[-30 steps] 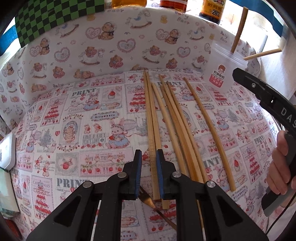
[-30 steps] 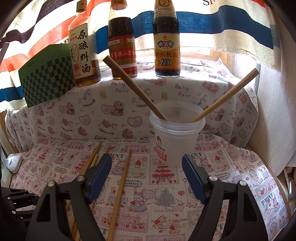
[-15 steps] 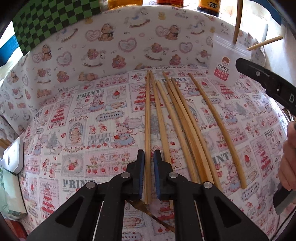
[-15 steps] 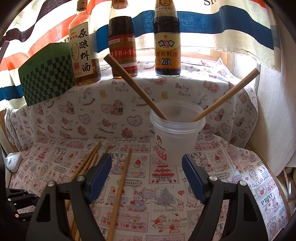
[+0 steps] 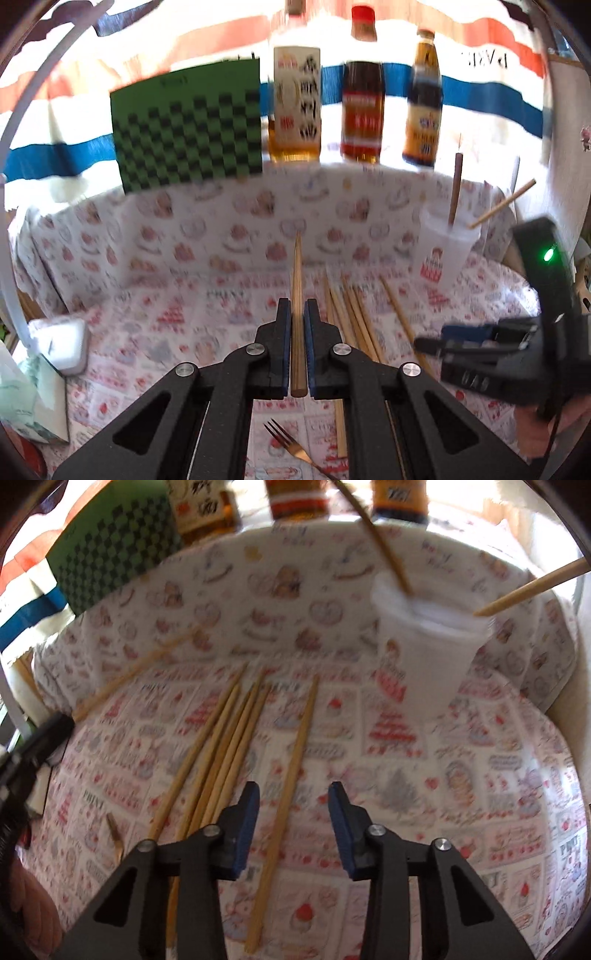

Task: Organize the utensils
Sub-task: 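Grasp a chopstick with the left tool while the right tool grasps another chopstick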

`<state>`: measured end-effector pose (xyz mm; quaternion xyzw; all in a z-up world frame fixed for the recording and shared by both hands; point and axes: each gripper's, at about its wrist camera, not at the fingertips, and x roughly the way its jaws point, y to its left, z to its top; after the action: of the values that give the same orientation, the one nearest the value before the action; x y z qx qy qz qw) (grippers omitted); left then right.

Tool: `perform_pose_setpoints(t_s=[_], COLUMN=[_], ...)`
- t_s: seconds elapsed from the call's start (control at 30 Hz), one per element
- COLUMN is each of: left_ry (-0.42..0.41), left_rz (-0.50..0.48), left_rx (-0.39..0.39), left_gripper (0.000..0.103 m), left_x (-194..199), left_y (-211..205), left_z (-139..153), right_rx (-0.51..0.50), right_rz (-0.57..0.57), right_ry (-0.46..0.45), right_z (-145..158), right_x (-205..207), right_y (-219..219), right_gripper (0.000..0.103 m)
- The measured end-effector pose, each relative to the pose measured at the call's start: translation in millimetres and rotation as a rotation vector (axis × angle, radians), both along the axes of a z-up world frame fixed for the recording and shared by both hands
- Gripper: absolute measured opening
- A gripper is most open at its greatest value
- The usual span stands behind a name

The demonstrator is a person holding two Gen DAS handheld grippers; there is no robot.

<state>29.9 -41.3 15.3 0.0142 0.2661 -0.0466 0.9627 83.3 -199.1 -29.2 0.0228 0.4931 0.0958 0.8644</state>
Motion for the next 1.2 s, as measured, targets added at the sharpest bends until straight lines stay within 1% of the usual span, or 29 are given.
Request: perform_pose_setpoints(t_s=[0.07, 0.13, 0.2, 0.27, 0.33, 0.37, 0.4, 0.5, 0.53, 0.6, 0.73, 0.87, 0.93, 1.03, 1.13, 1.2], left_ry=[-0.024, -0.034, -0.032, -0.024, -0.014, -0.008, 0.001, 0.022, 0.017, -0.007, -0.049, -0.109, -0.139, -0.174, -0.197, -0.205], left_rz=[0.01, 0.021, 0.024, 0.028, 0.03, 0.026, 0.017, 0.001, 0.006, 0.02, 0.024, 0.029, 0.018, -0.002, 0.023, 0.024], left_rx=[0.005, 0.009, 0.001, -0.007, -0.023, -0.032, -0.046, -0.08, -0.077, -0.067, -0.068, -0.052, -0.05, -0.053, -0.027, -0.029], left_gripper=[0.006, 0.006, 0.006, 0.006, 0.006, 0.006, 0.006, 0.006, 0.006, 0.006, 0.006, 0.006, 0.006, 0.006, 0.006, 0.006], left_x=[-2, -2, 2, 3, 2, 2, 2, 3, 2, -1, -7, -16, -20, -26, -28, -27], left_y=[0, 1, 5, 7, 10, 10, 12, 14, 14, 14, 15, 13, 12, 11, 9, 10], left_z=[4, 5, 2, 3, 3, 1, 1, 1, 1, 3, 8, 14, 17, 22, 23, 23], right_rx=[-0.016, -0.016, -0.003, -0.029, -0.053, -0.042, -0.036, -0.046, -0.035, -0.016, 0.064, 0.09, 0.112, 0.133, 0.178, 0.196], right_rz=[0.01, -0.005, 0.001, 0.005, -0.005, -0.001, 0.006, -0.003, -0.012, -0.024, -0.039, -0.042, -0.06, -0.084, -0.093, -0.116], right_ry=[0.025, 0.05, 0.068, 0.066, 0.069, 0.074, 0.079, 0.054, 0.025, -0.07, -0.274, -0.456, -0.518, -0.587, -0.652, -0.72], right_z=[-4, -6, -9, -12, -13, -13, -12, -11, -6, 10, 44, 69, 74, 83, 91, 100], right_x=[-2, -5, -8, -9, -10, -11, -11, -9, -10, -16, -35, -54, -60, -66, -70, -76], right_y=[5, 6, 8, 11, 10, 9, 9, 6, 4, -2, -13, -20, -20, -28, -36, -47], right_gripper=[0.032, 0.032, 0.032, 0.031, 0.017, 0.014, 0.009, 0.007, 0.006, 0.006, 0.006, 0.006, 0.006, 0.006, 0.006, 0.006])
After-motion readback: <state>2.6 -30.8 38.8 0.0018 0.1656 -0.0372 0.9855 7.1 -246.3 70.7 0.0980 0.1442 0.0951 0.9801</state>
